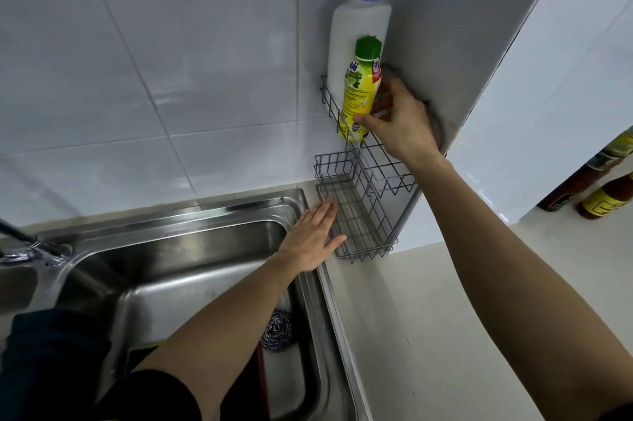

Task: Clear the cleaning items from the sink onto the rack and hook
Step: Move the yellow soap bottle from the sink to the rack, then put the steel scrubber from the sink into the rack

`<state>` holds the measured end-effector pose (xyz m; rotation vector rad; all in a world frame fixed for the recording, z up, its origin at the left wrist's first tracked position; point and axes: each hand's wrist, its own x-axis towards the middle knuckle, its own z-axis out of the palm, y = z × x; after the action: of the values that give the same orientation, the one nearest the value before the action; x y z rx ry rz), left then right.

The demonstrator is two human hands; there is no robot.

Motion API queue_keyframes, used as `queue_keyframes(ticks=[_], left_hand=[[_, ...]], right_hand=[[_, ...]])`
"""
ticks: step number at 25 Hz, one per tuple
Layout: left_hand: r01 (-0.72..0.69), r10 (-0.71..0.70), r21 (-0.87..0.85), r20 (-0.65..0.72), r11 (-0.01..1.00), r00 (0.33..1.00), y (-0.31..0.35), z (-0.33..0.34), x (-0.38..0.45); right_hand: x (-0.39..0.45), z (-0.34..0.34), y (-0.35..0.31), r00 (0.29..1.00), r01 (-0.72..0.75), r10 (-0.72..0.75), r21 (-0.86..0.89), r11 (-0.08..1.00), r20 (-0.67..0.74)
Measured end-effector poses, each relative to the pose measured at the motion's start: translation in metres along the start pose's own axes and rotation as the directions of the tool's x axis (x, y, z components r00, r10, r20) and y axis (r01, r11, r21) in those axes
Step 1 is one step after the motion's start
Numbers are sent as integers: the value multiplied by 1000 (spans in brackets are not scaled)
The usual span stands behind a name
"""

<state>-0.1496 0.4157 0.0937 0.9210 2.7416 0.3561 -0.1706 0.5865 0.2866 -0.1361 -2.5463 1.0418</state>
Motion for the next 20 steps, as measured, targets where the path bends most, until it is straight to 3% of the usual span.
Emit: queue_keyframes(ticks=[6, 9, 14, 17, 20], left_hand=[[0, 0, 17, -2, 1000, 1000, 0, -6, 0], [5, -5, -5, -50, 1000, 999, -5, -16, -10], [48, -70, -102, -223, 994, 972, -47, -29, -70], [148, -179, -129, -278, 981, 944, -91, -22, -131], [289, -302, -89, -274, 953, 913, -141, -9, -199]], right_hand=[[-1, -1, -1, 998, 15, -16, -25, 1000, -58], [-8, -5, -7, 984, 16, -20, -21, 1000, -176], [-54, -1, -44, 889, 242, -204, 41, 969, -410], [-103, 33, -63, 898, 373, -307, 176, 911, -315], [-148, 97, -56, 947, 320, -320, 244, 915, -43]])
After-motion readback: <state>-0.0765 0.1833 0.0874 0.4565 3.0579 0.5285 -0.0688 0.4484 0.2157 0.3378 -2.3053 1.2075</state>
